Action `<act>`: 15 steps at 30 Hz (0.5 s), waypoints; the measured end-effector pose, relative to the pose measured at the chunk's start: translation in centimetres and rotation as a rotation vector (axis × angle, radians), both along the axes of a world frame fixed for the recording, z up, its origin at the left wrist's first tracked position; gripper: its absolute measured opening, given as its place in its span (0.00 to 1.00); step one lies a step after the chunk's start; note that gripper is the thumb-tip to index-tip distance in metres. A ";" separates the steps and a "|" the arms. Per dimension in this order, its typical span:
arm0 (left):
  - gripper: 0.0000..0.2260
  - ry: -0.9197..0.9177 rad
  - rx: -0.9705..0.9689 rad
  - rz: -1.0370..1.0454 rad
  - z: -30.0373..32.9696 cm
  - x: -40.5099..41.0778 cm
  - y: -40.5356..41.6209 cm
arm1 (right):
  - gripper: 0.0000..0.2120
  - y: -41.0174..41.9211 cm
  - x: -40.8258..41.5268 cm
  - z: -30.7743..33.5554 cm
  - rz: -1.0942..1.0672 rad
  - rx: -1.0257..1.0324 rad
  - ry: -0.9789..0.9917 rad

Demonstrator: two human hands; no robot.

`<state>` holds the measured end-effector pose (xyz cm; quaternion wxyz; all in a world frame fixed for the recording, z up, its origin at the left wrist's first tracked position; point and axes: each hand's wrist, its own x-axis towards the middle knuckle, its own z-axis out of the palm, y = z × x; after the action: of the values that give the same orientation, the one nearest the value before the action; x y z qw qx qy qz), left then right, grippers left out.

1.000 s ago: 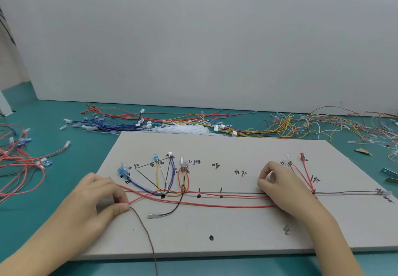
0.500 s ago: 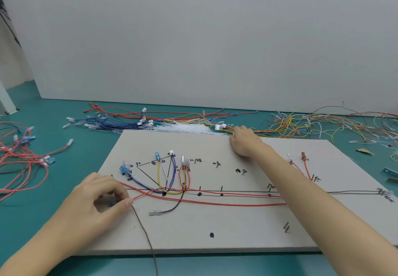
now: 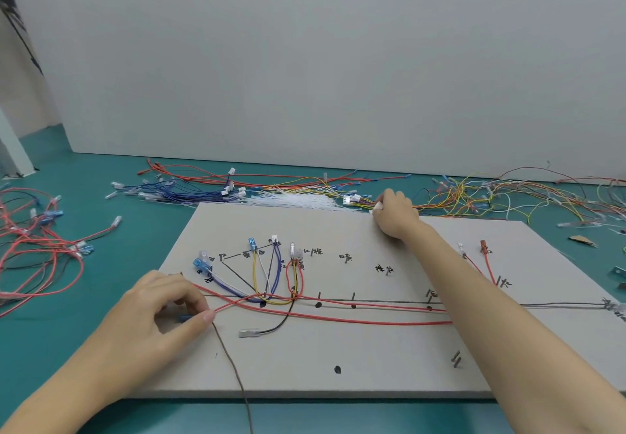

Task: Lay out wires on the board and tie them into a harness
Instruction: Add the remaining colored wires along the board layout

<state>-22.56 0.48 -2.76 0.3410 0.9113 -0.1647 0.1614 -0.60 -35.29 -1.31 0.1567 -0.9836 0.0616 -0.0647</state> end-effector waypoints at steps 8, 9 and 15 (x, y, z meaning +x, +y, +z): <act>0.15 -0.009 0.016 0.017 -0.1 0.5 0.3 | 0.06 -0.4 -2.6 2.0 -0.154 0.502 -0.616; 0.14 -0.014 0.037 0.020 0.1 0.7 0.2 | 0.05 -0.2 -3.3 2.7 -0.156 0.545 -0.733; 0.03 -0.089 -0.086 0.044 3.4 2.6 -2.6 | 0.06 3.8 -8.0 5.9 0.170 0.453 -1.098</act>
<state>-19.96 -2.09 0.60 0.3686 0.8912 -0.1523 0.2161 -8.61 -31.51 4.56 0.3759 -0.7500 -0.0951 -0.5359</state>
